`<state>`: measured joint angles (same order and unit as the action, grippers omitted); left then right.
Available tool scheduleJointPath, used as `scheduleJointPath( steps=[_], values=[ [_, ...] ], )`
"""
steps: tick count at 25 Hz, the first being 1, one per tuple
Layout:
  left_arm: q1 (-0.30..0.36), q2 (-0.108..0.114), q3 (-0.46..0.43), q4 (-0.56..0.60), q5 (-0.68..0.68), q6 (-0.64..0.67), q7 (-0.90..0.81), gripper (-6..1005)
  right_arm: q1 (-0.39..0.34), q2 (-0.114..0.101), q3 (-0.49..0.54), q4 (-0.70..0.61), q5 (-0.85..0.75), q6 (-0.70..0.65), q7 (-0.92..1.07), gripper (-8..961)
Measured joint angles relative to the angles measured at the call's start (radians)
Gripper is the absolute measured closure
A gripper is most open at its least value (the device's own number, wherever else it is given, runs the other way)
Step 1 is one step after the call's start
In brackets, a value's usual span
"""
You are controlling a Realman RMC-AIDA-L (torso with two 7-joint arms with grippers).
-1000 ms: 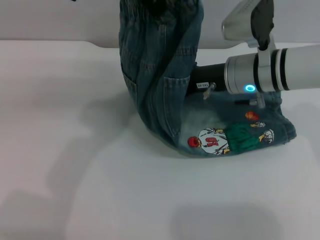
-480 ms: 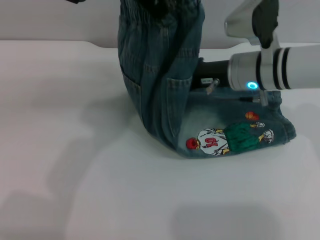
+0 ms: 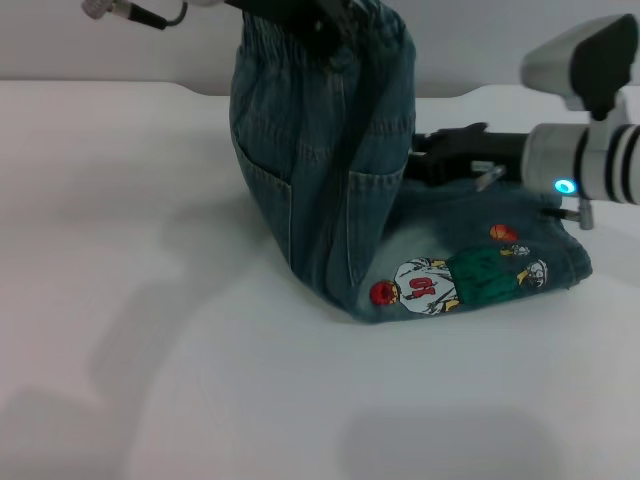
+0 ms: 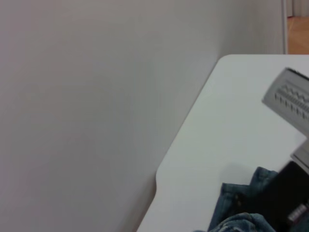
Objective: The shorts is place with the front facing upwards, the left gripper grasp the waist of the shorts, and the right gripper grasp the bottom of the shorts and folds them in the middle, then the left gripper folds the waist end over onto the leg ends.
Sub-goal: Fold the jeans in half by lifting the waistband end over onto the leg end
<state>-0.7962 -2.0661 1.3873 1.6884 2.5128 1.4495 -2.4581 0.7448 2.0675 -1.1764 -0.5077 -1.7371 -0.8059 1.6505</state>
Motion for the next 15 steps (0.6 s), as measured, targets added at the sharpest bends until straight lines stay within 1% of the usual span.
scheduleJointPath(
  steps=[6,10,15],
  values=[
    [0.017,-0.001,0.04,-0.003,-0.016,-0.019,-0.004,937,-0.052,-0.002,0.103,-0.042,0.002,0.02,0.0,510],
    [0.027,-0.002,0.046,-0.007,-0.033,-0.021,-0.006,936,-0.07,-0.012,0.121,-0.057,0.002,-0.01,0.012,510],
    [0.033,-0.001,0.066,-0.018,-0.051,-0.032,-0.006,936,-0.098,-0.01,0.154,-0.091,0.002,-0.018,0.021,509]
  ],
)
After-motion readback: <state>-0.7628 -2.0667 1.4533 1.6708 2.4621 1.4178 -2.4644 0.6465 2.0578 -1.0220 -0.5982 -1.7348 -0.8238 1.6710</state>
